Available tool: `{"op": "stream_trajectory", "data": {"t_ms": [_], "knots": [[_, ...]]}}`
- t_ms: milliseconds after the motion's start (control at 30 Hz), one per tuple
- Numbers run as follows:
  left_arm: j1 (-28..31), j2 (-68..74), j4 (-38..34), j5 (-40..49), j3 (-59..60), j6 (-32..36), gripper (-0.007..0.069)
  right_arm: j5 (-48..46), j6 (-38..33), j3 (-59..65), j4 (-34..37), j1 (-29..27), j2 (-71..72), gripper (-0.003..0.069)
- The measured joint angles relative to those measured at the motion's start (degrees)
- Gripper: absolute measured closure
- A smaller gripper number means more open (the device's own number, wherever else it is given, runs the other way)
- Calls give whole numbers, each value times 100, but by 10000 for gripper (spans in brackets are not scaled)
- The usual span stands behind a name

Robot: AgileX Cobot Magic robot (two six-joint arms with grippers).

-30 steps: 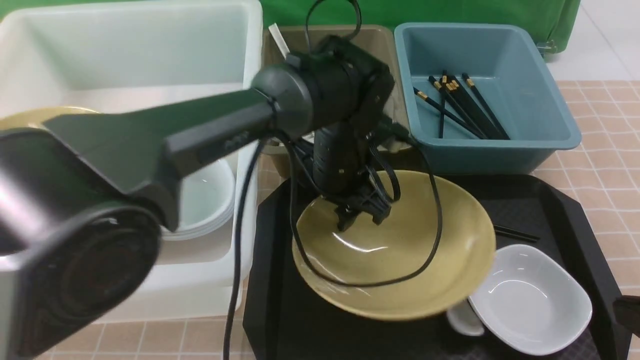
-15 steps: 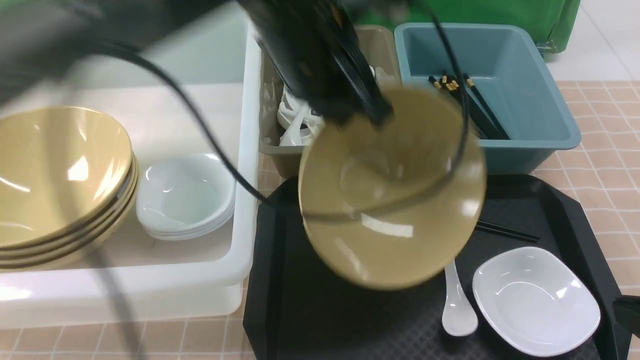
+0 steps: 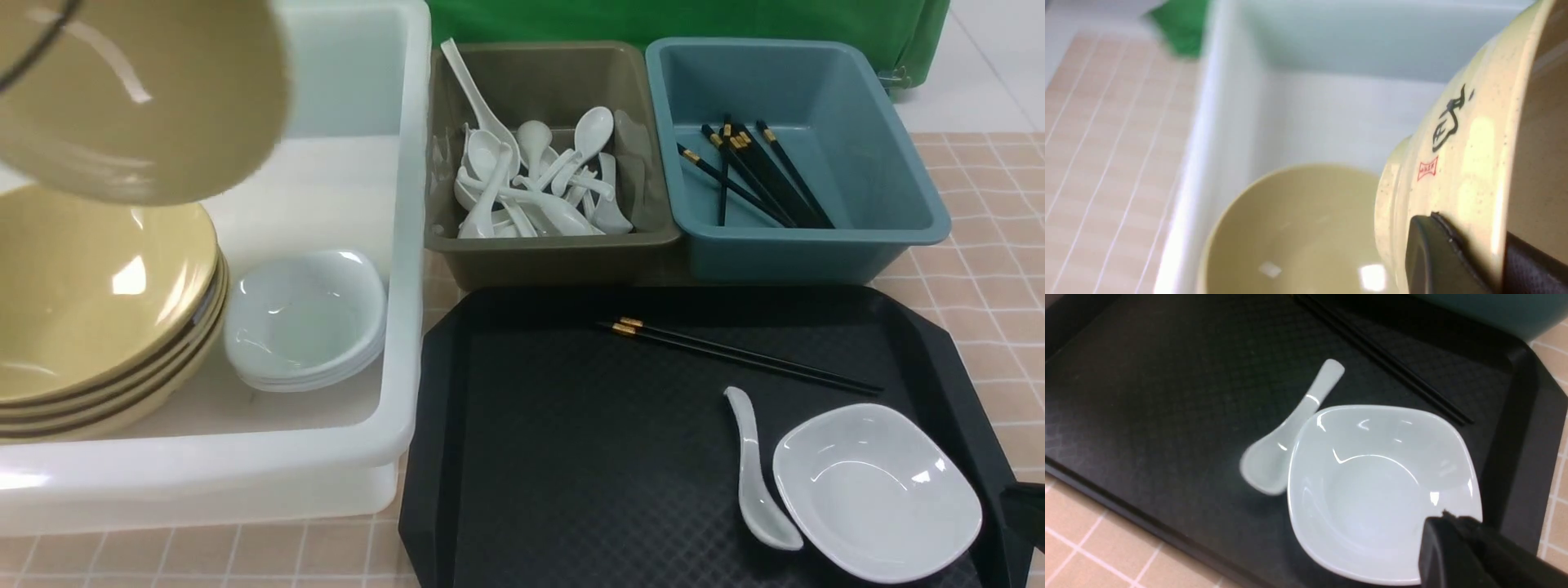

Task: On brown table put chopsticks spoon bowls plates into blue grey white boxes.
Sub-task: 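Place the tan bowl onto the bowl stack in the left bin with the left gripper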

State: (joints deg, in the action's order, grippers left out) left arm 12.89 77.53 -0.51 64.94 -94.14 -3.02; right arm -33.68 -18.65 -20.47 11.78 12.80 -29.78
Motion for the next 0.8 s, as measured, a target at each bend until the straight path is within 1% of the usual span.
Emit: {"op": "stream_trajectory", "data": {"t_ms": [33, 100, 167, 300, 367, 433, 467, 533, 600, 633, 667, 700, 733, 767, 800], "knots": [[369, -49, -171, -142, 412, 0, 617, 0, 0, 0, 2, 0, 0, 610], [618, -73, -354, -274, 729, 6, 617, 0, 17, 0, 7, 0, 0, 610], [970, -81, -720, -688, 1498, 49, 617, 0, 38, 0, 26, 0, 0, 610], [1226, -81, -1094, -1442, 2533, 90, 612, 0, 53, 0, 30, 0, 0, 610], [1248, -81, -1139, -1858, 2853, 88, 582, 0, 58, 0, 38, 0, 0, 610], [1263, -81, -1125, -2062, 3069, 88, 524, 0, 58, 0, 38, 0, 0, 610], [1270, -81, -1094, -2099, 3129, 88, 480, 0, 58, 0, 38, 0, 0, 610], [1274, -89, -990, -2099, 3175, 88, 371, 0, 62, 0, 43, 0, 0, 610], [1274, -152, -836, -2067, 3179, 35, 243, 0, 81, 0, 40, 0, 0, 610], [1274, -163, -836, -2071, 3179, 28, 232, 0, 81, 0, 40, 0, 0, 610], [1274, -290, -717, -1992, 3179, -23, 160, 0, 113, 0, 40, 0, 0, 610], [1274, -425, -685, -1946, 3179, -68, 108, 0, 176, 0, 40, 0, 0, 610], [1274, -450, -674, -1937, 3179, -88, 93, 0, 200, 0, 40, 0, 0, 610], [1274, -724, -672, -1897, 3179, -108, 50, 0, 238, 0, 40, 0, 0, 610], [1274, -860, -672, -1889, 3179, -108, 37, 0, 248, 0, 40, 0, 0, 610]]}}
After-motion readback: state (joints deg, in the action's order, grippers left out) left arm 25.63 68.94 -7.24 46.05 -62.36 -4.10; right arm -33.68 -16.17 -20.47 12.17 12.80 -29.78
